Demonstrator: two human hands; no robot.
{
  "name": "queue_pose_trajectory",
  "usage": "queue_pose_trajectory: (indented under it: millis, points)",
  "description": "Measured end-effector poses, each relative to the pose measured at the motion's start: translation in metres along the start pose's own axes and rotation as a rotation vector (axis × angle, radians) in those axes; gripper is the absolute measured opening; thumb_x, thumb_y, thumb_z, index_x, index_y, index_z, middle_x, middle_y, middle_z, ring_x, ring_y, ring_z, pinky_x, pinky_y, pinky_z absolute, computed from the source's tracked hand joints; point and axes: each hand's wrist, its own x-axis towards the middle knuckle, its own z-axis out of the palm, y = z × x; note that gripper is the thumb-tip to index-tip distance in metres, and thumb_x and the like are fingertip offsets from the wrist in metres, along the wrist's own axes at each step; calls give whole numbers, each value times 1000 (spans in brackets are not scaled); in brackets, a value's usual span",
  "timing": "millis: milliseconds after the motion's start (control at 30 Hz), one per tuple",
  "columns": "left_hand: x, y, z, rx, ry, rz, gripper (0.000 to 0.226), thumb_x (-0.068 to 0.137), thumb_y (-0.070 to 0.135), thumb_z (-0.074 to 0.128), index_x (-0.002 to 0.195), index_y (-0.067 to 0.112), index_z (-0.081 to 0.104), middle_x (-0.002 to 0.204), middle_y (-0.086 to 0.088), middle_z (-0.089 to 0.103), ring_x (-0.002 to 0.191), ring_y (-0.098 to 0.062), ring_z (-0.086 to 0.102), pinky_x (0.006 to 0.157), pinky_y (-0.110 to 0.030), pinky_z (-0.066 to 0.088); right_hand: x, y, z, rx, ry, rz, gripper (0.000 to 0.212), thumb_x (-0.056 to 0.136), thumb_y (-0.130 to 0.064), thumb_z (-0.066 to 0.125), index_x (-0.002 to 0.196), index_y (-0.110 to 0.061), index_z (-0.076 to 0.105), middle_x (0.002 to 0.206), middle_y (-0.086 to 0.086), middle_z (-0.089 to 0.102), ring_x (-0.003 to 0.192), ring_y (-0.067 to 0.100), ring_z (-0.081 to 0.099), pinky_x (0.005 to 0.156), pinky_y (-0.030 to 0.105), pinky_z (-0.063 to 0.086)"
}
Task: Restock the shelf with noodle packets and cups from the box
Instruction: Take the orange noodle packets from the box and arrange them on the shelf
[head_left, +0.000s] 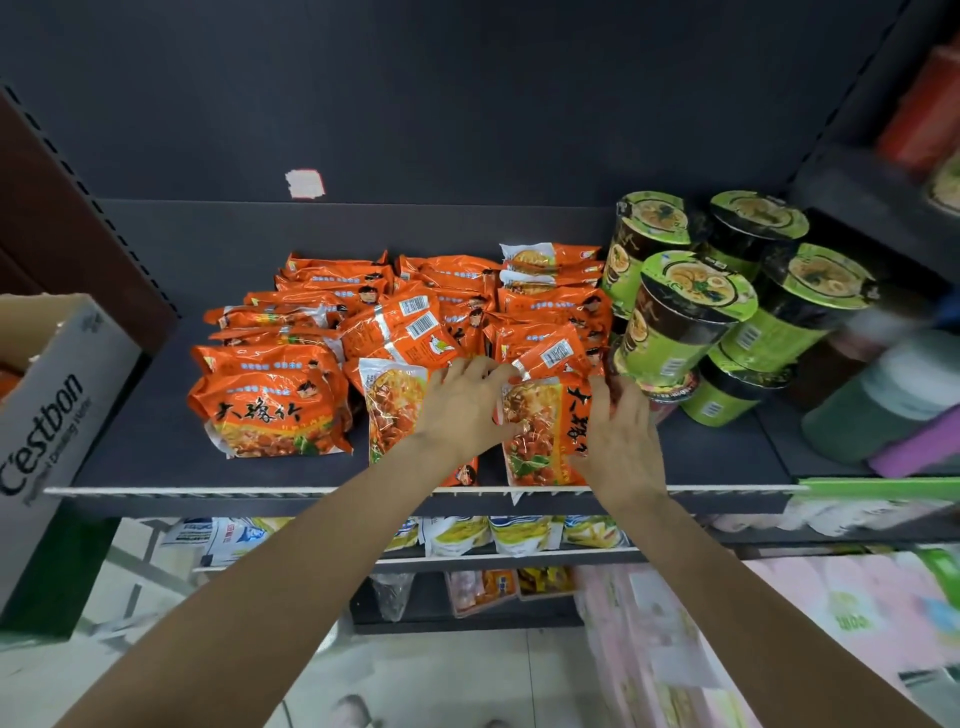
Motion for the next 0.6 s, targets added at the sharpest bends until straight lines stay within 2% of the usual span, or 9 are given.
queue_pose_trajectory:
  millis: [100, 200, 367, 600]
  points:
    - [-12, -9, -14, -54, 90, 4, 49, 90, 37, 55, 136, 26, 41, 138, 0, 44, 128, -21, 37, 103, -37, 31, 2, -21, -16, 32, 135, -154, 65, 71, -22, 79, 128, -10, 48, 134, 17, 41, 122, 33, 43, 92, 43, 48]
    - [-27, -24, -32, -44, 177, -23, 38, 93, 29, 50, 131, 24, 48, 130, 0, 52, 122, -22, 44, 99, -36, 34, 8, -56, -35, 136, 96, -266, 42, 86, -20, 63, 126, -12, 52, 127, 9, 45, 117, 26, 45, 90, 38, 49]
    - [-61, -74, -66, 45, 285, -78, 29, 93, 27, 49, 119, 17, 55, 114, -4, 61, 111, -26, 53, 87, -36, 38, 11, -131, -50, 282, 34, -346, 36, 93, -20, 50, 129, -15, 49, 118, 5, 53, 110, 22, 52, 86, 37, 48]
    - [-148, -194, -120, 43, 433, -233, 26, 86, 31, 50, 96, 12, 65, 85, -9, 69, 82, -33, 64, 67, -38, 45, -7, -279, -51, 404, 0, -447, 27, 92, -17, 50, 117, -14, 58, 112, 5, 58, 106, 24, 53, 81, 36, 46]
